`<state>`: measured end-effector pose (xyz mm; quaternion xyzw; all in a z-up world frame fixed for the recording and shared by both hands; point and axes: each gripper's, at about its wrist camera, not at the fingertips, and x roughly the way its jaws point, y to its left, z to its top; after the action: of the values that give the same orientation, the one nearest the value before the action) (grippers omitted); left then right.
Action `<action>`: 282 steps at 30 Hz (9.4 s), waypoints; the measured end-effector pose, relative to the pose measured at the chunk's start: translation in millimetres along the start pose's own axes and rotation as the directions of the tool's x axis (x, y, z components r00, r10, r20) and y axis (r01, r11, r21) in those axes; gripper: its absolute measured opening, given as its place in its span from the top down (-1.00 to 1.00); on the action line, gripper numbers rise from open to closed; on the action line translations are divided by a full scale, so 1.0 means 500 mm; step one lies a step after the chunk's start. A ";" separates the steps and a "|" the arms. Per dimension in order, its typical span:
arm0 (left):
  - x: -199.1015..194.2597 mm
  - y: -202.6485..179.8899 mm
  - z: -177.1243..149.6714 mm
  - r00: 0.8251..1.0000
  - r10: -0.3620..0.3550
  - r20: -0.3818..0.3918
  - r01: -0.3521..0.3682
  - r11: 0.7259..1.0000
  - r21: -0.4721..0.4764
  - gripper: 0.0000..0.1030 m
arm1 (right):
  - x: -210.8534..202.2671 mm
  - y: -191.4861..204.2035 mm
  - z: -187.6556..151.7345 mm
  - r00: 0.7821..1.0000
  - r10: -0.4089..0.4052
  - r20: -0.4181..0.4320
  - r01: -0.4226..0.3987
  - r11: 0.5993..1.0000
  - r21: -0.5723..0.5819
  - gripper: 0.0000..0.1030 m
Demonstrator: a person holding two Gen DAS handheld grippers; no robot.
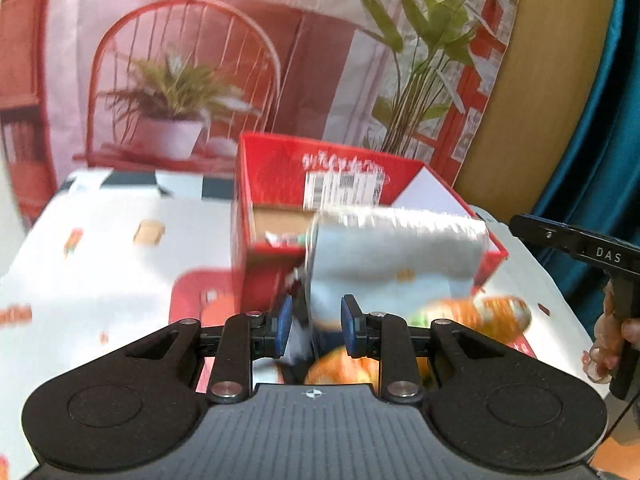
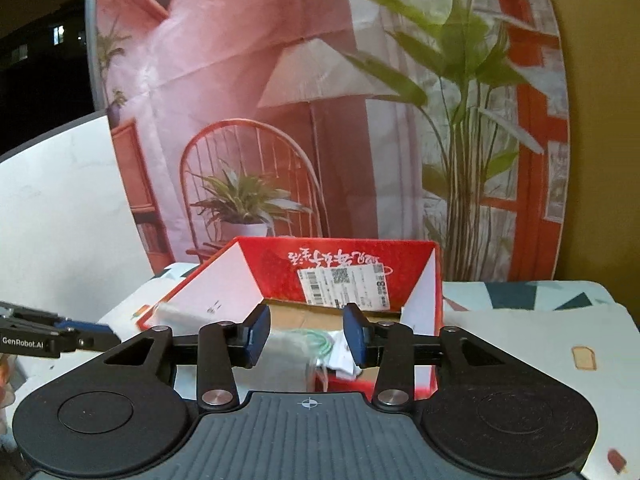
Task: Organize soft objects
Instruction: 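Move the left tool back to the green felt item by the pile, then close the left gripper on the green felt item, then lift the green felt item with the left gripper and release it into the red box, then move the left tool back to the grey knit cloth below the orange mitt, then close the left gripper on the middle of the grey knit cloth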
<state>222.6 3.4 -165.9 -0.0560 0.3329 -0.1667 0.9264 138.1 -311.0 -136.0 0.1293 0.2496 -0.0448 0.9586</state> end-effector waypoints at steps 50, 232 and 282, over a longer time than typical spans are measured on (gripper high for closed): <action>0.086 -0.034 -0.162 0.958 -0.190 -0.215 0.176 0.981 -0.080 0.23 | 0.006 0.058 -0.297 0.914 0.114 -0.389 -0.152 0.986 -0.069 0.09; 0.005 0.080 -0.172 0.985 0.090 -0.150 -0.108 0.988 -0.115 -0.03 | -0.008 0.078 -0.222 0.969 -0.047 -0.241 0.037 0.998 -0.045 0.15; 0.036 0.075 -0.178 0.988 0.041 -0.150 -0.059 0.991 -0.117 0.76 | 0.059 0.069 -0.251 0.927 0.030 -0.374 -0.012 0.999 0.051 0.72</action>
<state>189.4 33.0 -253.5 -0.0913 0.4112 -0.1263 0.8981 110.5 -244.4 -248.2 0.1610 0.4256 -0.0151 0.8904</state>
